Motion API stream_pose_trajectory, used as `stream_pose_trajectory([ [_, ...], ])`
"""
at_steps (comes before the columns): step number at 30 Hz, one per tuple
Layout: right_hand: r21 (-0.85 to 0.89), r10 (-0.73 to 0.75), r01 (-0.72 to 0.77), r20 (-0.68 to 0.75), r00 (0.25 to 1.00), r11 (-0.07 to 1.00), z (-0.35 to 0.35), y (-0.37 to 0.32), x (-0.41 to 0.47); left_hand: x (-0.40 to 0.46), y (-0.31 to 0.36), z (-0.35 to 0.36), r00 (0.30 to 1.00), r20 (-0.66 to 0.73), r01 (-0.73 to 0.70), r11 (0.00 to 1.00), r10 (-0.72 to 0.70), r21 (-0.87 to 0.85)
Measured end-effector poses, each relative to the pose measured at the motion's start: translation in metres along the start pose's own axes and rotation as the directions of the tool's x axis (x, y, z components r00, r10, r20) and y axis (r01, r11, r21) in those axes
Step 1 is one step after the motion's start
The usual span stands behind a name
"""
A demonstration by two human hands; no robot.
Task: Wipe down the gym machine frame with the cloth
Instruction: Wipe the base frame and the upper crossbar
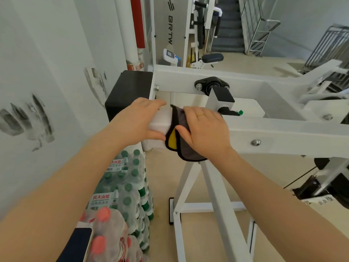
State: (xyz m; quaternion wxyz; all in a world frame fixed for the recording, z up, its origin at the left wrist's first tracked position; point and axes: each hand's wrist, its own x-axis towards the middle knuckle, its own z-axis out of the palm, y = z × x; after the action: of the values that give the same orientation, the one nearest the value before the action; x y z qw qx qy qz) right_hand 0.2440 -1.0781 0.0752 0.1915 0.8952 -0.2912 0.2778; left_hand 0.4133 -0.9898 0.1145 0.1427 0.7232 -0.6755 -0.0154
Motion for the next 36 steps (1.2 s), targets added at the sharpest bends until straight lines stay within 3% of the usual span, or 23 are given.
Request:
stream_pose_trajectory([
  [6,-0.088,0.063,-0.07,-0.087,0.994,0.994,0.007,0.024,-0.034,-0.005,0.0,0.007,0.998,-0.041,-0.053,0.994,0.057,0.095],
  [12,0.059,0.02,-0.013,-0.116,0.993,0.998,0.008,-0.041,0.009,-0.009,0.0,0.01,0.983,-0.162,-0.085,0.996,0.082,-0.011],
  [17,0.071,-0.031,0.036,-0.062,0.998,0.997,0.003,-0.01,-0.001,-0.012,0.005,0.011,0.989,-0.144,-0.037,0.999,0.032,-0.029],
  [23,-0.019,0.055,-0.055,-0.001,0.998,0.998,-0.001,0.069,-0.047,-0.013,0.021,0.012,0.987,-0.157,0.063,0.984,-0.037,0.166],
  [27,0.005,0.182,-0.182,-0.002,0.983,0.983,-0.007,0.048,-0.04,-0.011,0.032,0.023,0.967,-0.252,0.075,0.975,-0.02,0.21],
  [30,0.06,0.021,-0.02,-0.002,1.0,0.998,-0.004,0.003,-0.016,-0.01,0.036,0.028,0.957,-0.287,0.075,0.986,-0.029,0.152],
  [36,0.168,-0.177,0.143,0.215,0.96,0.975,-0.012,-0.017,0.017,-0.023,0.018,0.026,0.942,-0.297,0.101,0.976,-0.157,-0.195],
])
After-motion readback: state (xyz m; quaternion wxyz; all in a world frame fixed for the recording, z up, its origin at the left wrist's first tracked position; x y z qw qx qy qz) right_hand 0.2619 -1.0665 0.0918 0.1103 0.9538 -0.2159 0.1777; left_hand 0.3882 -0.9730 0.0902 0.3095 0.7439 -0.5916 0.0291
